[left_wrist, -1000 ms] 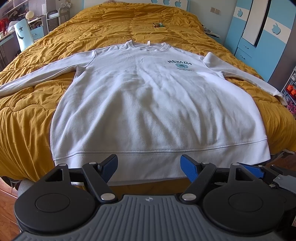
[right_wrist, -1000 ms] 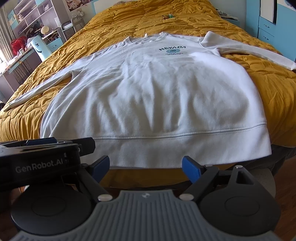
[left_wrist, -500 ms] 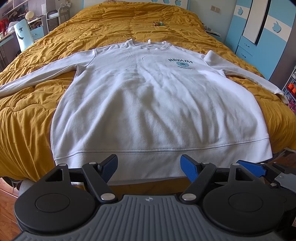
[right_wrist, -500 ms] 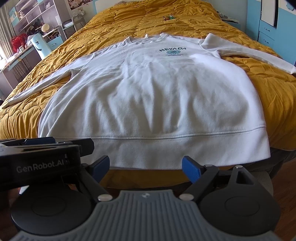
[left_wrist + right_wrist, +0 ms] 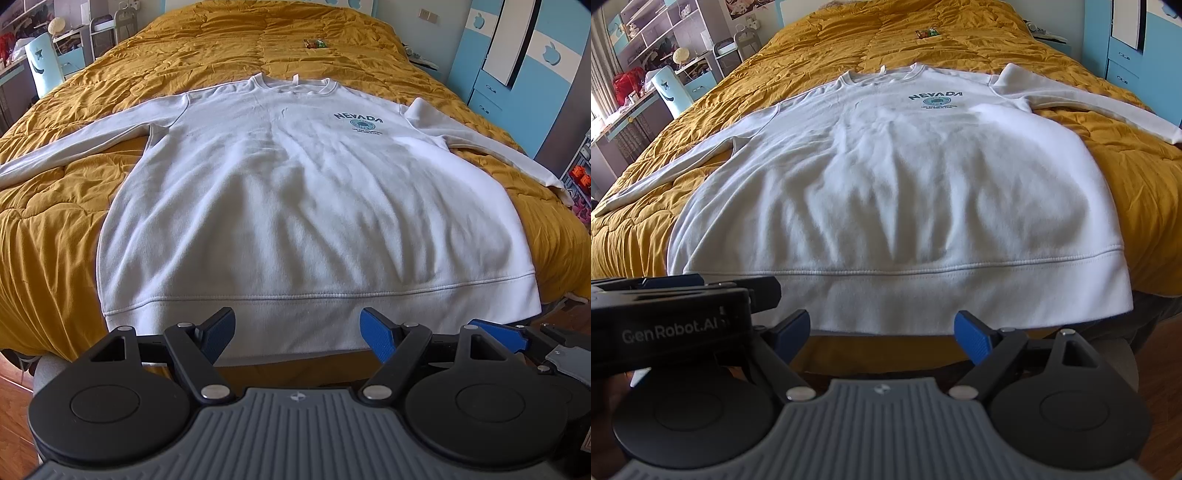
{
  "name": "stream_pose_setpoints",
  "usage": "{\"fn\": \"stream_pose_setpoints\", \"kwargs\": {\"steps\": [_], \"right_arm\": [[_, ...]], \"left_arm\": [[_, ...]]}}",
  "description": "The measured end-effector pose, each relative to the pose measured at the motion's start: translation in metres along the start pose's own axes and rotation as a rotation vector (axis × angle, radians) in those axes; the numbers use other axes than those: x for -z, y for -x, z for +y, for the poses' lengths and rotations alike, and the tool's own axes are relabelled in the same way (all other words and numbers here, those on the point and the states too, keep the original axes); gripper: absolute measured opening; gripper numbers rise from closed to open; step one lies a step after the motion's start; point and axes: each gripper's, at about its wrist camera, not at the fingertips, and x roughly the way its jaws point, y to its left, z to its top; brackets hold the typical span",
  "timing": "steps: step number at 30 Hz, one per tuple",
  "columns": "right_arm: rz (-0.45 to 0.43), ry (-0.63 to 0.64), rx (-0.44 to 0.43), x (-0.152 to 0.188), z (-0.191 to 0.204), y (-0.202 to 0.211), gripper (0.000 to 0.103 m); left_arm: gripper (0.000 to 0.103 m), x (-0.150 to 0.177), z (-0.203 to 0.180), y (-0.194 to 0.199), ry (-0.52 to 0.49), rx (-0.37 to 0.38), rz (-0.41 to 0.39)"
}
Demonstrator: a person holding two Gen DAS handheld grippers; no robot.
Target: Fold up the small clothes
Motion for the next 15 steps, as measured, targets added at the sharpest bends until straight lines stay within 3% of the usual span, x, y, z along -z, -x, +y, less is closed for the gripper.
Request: {"fn": "stream_pose_setpoints", "kwargs": {"steps": [15], "right_arm": [[-0.008, 0.028, -0.023, 0.0010, 0.0050, -0.0039, 0.080]], "left_arm": [[0.091, -0.0007, 0.0061, -0.0062, 0.024, 0.023, 0.034]]}}
